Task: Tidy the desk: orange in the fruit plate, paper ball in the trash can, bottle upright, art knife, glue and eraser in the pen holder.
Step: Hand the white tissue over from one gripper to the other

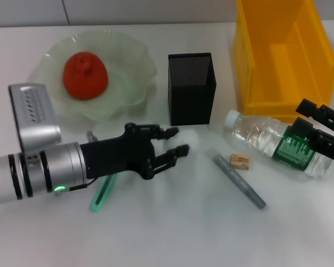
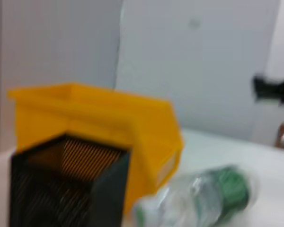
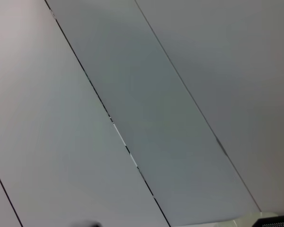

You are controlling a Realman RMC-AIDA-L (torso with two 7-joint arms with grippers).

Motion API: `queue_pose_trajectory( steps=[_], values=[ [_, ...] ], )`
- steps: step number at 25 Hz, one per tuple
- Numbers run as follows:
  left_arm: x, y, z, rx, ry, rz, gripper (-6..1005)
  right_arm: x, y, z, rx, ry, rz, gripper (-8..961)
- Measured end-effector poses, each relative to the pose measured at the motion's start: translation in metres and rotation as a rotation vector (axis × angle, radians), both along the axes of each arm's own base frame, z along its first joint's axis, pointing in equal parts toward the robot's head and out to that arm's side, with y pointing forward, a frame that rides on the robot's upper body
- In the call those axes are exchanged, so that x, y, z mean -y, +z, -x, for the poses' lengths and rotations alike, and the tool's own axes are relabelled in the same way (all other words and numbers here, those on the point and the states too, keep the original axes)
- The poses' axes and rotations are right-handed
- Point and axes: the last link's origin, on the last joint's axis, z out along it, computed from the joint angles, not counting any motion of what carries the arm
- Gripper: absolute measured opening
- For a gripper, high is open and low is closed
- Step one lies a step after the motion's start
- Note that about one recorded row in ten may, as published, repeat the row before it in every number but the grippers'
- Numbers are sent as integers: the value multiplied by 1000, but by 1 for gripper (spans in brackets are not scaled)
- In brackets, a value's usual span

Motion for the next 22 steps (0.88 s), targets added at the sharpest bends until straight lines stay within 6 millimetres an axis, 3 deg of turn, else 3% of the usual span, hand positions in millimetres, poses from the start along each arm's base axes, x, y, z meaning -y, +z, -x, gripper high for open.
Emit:
queue_pose_trajectory(
  steps=[1,2,9,15,22],
  values=[
    [6,12,-20,144,-75,9,398,1,0,-1,1,-5,-1,816],
    [6,18,-27,188,-104,1,398,3,0,-3,4,-14,-5,816],
    [1,30,-44,265,-165,-21,396,13,0,-11,20,-34,-20,816],
    [-22,39,-73,332,-191,-35,393,22,-10,-14,65,-12,-15,816],
    [-41,39,-100,331,-230,-19,391,19,-22,-10,84,3,40,816]
  ],
)
